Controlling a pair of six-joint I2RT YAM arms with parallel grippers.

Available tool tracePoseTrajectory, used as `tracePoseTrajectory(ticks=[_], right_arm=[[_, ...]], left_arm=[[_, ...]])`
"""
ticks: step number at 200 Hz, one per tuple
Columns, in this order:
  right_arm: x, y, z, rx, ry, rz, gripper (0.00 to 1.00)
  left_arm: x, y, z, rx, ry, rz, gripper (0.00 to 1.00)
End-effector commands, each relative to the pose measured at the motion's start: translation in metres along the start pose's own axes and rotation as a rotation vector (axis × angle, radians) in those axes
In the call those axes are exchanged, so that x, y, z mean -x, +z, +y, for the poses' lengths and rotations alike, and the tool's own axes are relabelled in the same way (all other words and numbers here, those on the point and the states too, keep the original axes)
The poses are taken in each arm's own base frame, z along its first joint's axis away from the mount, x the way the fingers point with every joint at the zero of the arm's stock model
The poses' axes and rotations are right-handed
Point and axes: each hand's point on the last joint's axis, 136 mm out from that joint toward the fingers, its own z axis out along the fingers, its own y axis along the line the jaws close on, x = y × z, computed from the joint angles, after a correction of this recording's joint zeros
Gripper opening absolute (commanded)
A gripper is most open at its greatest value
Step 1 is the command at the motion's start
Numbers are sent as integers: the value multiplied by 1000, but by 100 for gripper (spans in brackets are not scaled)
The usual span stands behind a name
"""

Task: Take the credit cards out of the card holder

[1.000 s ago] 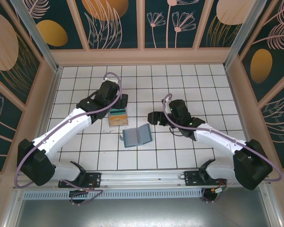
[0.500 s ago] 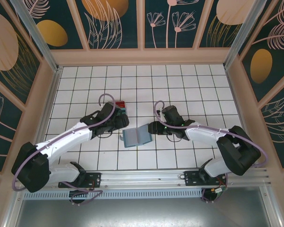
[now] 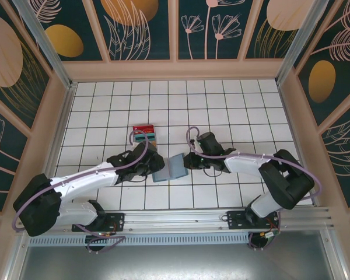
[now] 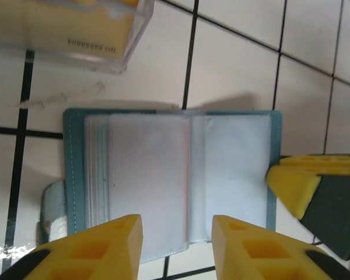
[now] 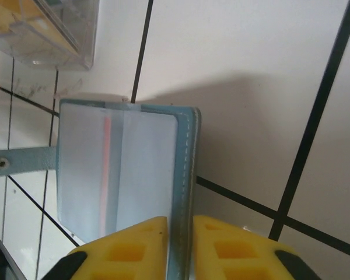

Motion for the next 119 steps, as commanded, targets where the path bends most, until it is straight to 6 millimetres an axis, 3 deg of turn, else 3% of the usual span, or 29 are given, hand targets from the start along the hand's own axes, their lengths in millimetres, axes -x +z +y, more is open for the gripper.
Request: tracePoseTrajectory(ticks=[1,38,119], right_arm=[[-8,5,3,29,-10,26,11],[-8,6,3,32,-2,24,0],[-10,7,4,33,1,25,0]], left_arm=[[-9,6,5,-6,-35,18,35],[-18,19,18,48,-22,52,28],[-23,29,32,114,-8,68,28]])
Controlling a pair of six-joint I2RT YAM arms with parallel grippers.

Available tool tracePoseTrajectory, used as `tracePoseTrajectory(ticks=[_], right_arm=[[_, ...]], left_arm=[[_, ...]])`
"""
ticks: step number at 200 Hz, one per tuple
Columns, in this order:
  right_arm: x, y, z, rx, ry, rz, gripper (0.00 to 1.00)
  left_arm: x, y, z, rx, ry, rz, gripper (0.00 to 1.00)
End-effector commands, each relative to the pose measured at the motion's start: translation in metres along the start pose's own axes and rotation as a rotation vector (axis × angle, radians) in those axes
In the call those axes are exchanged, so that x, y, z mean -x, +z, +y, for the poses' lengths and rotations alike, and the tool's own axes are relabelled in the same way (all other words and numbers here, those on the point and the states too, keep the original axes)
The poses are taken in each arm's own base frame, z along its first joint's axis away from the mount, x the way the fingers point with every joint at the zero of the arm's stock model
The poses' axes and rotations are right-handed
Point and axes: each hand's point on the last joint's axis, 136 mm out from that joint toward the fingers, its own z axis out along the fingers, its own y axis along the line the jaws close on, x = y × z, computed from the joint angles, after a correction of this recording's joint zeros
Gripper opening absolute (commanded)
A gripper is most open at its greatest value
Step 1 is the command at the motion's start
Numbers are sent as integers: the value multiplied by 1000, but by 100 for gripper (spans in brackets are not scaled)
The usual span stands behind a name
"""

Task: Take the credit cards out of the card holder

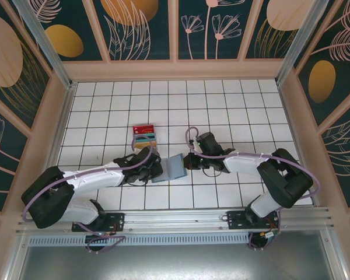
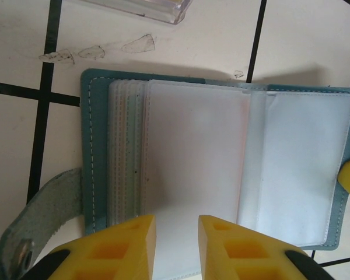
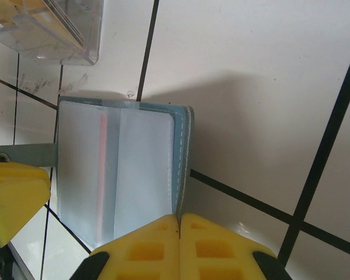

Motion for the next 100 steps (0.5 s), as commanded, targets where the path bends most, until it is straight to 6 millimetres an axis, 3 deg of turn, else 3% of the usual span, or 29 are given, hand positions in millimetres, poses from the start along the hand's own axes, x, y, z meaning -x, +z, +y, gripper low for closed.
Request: tracePoseTrajectory(ticks=[1,100], right_arm=[[-9,4,-1,7,0,21,0],[-11,5,-2,9,5,23,0]], left_arm=[[-2,5,4,20,4,6,28],[-1,-1,15,41,-16,-24,30]])
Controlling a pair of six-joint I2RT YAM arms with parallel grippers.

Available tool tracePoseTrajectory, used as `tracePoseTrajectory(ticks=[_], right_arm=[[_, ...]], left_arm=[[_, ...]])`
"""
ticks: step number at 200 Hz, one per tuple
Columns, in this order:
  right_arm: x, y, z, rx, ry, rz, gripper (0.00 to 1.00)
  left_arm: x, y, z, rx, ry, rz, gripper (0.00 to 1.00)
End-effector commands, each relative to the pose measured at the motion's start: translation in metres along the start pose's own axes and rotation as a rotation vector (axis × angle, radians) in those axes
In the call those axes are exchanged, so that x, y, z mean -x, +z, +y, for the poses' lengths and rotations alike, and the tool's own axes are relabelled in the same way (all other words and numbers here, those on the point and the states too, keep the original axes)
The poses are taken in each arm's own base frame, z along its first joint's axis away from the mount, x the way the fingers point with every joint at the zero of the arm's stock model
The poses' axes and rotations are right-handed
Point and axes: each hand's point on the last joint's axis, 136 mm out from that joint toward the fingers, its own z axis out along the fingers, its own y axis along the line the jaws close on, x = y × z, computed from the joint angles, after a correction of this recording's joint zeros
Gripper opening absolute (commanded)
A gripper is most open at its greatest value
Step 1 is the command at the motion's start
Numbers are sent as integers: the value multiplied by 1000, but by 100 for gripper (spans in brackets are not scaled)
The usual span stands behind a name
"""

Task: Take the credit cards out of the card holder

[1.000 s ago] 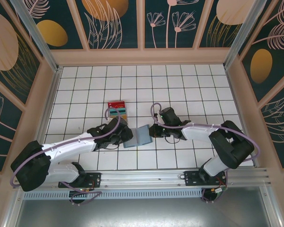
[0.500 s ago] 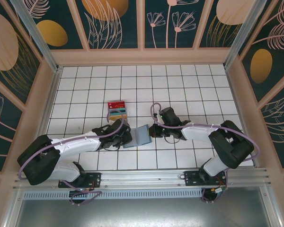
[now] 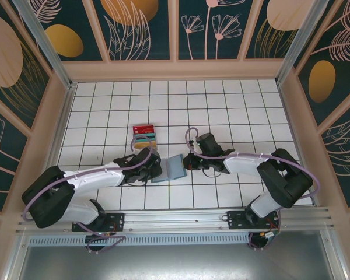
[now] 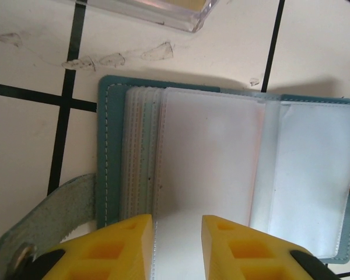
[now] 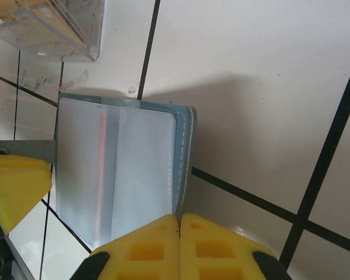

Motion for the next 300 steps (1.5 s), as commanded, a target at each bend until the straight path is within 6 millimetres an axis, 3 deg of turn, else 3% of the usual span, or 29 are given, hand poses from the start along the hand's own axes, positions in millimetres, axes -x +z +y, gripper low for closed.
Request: tracePoseTrajectory(ticks=[1,55,108,144,188,252,300], right_arm=[[-9,4,-1,5,8,23,0],[-9,6,0,9,6,28,0],[-11,6,-1,8,9,30,0],[-12,6,0,9,8,31,0],[-11,6,0,8,7,30,0],[-10,6,0,2,7,24,0],[-7,4,-4,-20,12,11,0]], left_arm=[[-3,0,9,21,-9,1,30],[-10,8,4,-5,4,39,30],[-12,10,-17,-99,27,62,30],[-9,7,-31,-146,44,56,38],[-4,1,-57,-225,80,51,46],[-12,1,-101,-325,150,88,43],[0,-9,-84,-268,130,12,39]])
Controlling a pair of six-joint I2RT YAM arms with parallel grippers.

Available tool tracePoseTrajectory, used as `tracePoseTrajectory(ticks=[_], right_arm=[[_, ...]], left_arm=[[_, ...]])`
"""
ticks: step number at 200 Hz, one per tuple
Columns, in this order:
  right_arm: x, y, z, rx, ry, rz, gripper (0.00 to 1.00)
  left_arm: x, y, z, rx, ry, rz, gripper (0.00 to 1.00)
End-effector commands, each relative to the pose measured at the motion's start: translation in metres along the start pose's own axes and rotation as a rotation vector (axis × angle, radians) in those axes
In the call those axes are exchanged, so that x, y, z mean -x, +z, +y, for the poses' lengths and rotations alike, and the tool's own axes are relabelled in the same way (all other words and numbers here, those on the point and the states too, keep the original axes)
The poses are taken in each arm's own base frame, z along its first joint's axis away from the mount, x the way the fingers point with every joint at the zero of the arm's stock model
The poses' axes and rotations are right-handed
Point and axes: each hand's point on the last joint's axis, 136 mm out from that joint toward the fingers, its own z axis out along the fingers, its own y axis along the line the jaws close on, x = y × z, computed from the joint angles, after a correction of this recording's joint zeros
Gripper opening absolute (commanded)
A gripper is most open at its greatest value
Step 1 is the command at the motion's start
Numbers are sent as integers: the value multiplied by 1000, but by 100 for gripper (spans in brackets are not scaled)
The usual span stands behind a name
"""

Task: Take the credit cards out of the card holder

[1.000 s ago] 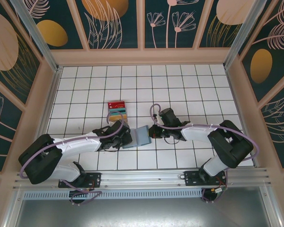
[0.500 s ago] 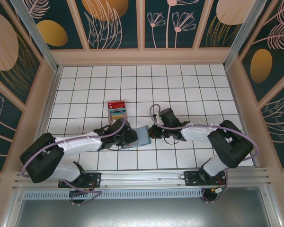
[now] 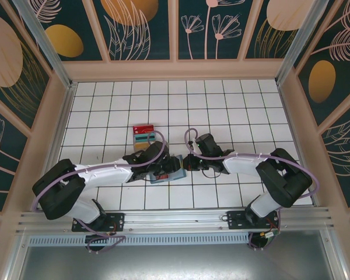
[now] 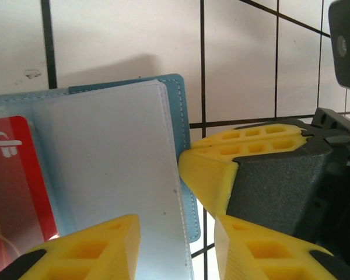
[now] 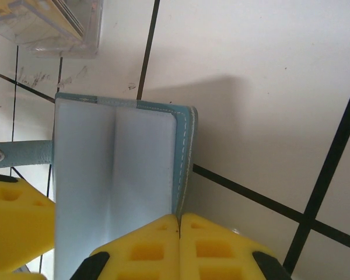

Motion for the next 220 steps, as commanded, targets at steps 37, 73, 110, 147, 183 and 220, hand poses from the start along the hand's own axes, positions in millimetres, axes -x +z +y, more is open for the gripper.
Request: tracePoseTrajectory(ticks=[37,73,110,147,183,220], right_arm=[[4,-4,-7,-38,9,-13,10],[22,-18,-5,-45,7,-65,17],[32,-25,5,-25,6,-85,24],[32,-31,6,-23,12,-100,25],[28,-35,1,-39,29,-116,27],[28,-42,1,-47,33,-138,32]], left_arm=[[12,-32,24,81,4,-123,37],[6,-33,31,74,-7,-121,37],[2,-18,28,65,-4,-81,36],[3,-8,16,25,3,-62,36],[6,7,-11,-45,27,-26,36],[-5,26,-15,-60,19,34,39]])
